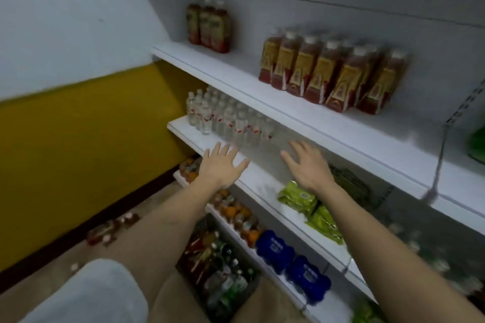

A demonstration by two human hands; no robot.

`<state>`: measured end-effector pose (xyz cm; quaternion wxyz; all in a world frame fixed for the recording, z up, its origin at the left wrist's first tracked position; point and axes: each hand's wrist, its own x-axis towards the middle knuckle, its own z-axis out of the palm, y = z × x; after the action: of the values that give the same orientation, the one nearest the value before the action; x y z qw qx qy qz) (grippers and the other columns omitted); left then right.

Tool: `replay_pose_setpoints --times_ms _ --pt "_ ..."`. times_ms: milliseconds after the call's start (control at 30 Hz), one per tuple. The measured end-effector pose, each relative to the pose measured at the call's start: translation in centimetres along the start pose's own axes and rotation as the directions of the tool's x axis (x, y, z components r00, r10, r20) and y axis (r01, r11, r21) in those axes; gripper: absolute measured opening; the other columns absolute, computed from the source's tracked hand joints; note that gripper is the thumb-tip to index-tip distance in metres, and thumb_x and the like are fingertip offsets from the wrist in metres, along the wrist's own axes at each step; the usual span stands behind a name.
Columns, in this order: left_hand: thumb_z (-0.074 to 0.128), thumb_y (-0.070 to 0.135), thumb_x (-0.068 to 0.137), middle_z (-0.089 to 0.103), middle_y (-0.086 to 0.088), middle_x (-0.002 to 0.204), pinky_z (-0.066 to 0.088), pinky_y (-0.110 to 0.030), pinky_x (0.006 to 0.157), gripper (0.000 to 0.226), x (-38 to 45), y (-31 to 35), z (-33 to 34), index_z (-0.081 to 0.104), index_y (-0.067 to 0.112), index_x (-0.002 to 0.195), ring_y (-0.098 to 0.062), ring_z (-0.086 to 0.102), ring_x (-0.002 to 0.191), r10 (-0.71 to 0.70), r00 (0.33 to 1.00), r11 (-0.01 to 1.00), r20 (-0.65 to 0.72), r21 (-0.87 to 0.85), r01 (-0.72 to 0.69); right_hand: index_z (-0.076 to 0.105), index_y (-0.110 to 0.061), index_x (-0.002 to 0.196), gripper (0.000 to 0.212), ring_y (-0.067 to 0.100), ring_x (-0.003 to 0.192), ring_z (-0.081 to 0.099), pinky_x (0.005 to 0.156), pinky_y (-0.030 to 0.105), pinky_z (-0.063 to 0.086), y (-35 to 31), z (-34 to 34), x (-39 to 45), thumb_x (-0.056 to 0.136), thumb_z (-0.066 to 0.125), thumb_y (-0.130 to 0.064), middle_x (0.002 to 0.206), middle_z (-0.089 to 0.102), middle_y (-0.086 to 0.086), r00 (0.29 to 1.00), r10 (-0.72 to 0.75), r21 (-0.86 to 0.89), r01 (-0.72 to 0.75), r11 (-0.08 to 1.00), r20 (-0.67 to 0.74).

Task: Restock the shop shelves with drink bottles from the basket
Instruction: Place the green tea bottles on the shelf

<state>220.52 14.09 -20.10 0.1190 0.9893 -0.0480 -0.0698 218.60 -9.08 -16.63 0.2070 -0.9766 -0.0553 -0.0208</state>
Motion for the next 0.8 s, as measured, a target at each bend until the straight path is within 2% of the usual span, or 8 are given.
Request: replay_pose_setpoints --times_ms 167,300,433,533,600,667,800 --pt "0.017 0.073 0.096 0.016 0.001 0.167 0.001 -0.05 0.123 0.075 -1.6 -7.3 2.1 0.023 0.031 0.157 -0.023 0.003 0.154 -0.155 0.988 0.986 0.027 -0.058 0.156 0.028 -0.028 0.156 0.062 0.027 0.147 0.024 0.117 0.046 0.024 -5.7 6.6 1.5 0.102 0.029 -0.059 0.162 0.026 0.002 0.984 -0.067 -0.028 0.073 0.997 0.168" --pt "0.02 0.065 0.1 0.013 0.002 0.167 0.001 -0.052 0.123 0.066 -2.5 -11.0 4.4 0.02 0.031 0.157 -0.024 0.0 0.154 -0.192 0.972 0.973 0.133 -0.099 0.206 0.025 -0.031 0.156 0.062 0.027 0.148 0.022 0.118 0.047 0.023 -7.7 11.5 2.9 0.102 0.027 -0.06 0.164 0.022 0.003 0.945 -0.086 -0.057 0.109 0.992 0.316" --pt "0.02 0.058 0.104 0.002 0.0 0.168 0.001 -0.052 0.123 0.062 -2.7 -12.6 4.7 0.013 0.031 0.159 -0.027 -0.003 0.154 -0.196 0.955 0.98 0.222 0.016 0.198 0.03 -0.032 0.153 0.06 0.029 0.143 0.029 0.116 0.048 0.027 -8.7 16.1 4.1 0.1 0.026 -0.06 0.16 0.029 0.003 0.898 -0.068 -0.035 0.092 0.995 0.434" --pt "0.018 0.058 0.104 0.0 -0.002 0.168 -0.001 -0.05 0.123 0.064 -2.1 -14.2 5.4 0.007 0.029 0.16 -0.028 -0.003 0.154 -0.23 0.931 0.972 0.282 0.015 0.236 0.029 -0.033 0.152 0.079 0.03 0.142 0.031 0.115 0.05 0.03 -9.1 20.1 5.5 0.088 0.01 -0.074 0.16 0.028 0.002 0.831 -0.09 -0.014 0.117 0.993 0.549" --pt "0.013 0.068 0.098 0.005 -0.001 0.168 -0.002 -0.05 0.121 0.071 -1.1 -16.2 6.6 0.009 0.032 0.16 -0.028 -0.002 0.154 -0.299 0.91 0.949 0.289 -0.014 0.316 0.031 -0.03 0.152 0.076 0.031 0.141 0.034 0.113 0.047 0.033 -9.5 22.4 6.5 0.091 0.018 -0.073 0.16 0.03 0.005 0.798 -0.054 0.006 0.063 0.998 0.6" --pt "0.013 0.068 0.099 0.009 -0.003 0.168 -0.001 -0.05 0.122 0.071 -0.2 -17.6 7.4 0.012 0.031 0.16 -0.028 0.0 0.154 -0.355 0.884 0.93 0.306 0.017 0.367 0.027 -0.028 0.155 0.07 0.032 0.144 0.029 0.115 0.049 0.03 -9.8 24.0 6.7 0.097 0.027 -0.067 0.162 0.025 0.005 0.768 -0.045 0.016 0.045 0.999 0.638" --pt "0.017 0.067 0.099 0.007 -0.003 0.168 -0.002 -0.051 0.122 0.071 1.6 -18.5 8.5 0.012 0.03 0.16 -0.027 -0.002 0.154 -0.333 0.869 0.934 0.367 0.002 0.357 0.025 -0.031 0.156 0.065 0.035 0.148 0.019 0.116 0.053 0.025 -9.6 25.8 6.6 0.099 0.03 -0.062 0.162 0.022 0.005 0.725 0.022 0.012 -0.041 0.999 0.688"
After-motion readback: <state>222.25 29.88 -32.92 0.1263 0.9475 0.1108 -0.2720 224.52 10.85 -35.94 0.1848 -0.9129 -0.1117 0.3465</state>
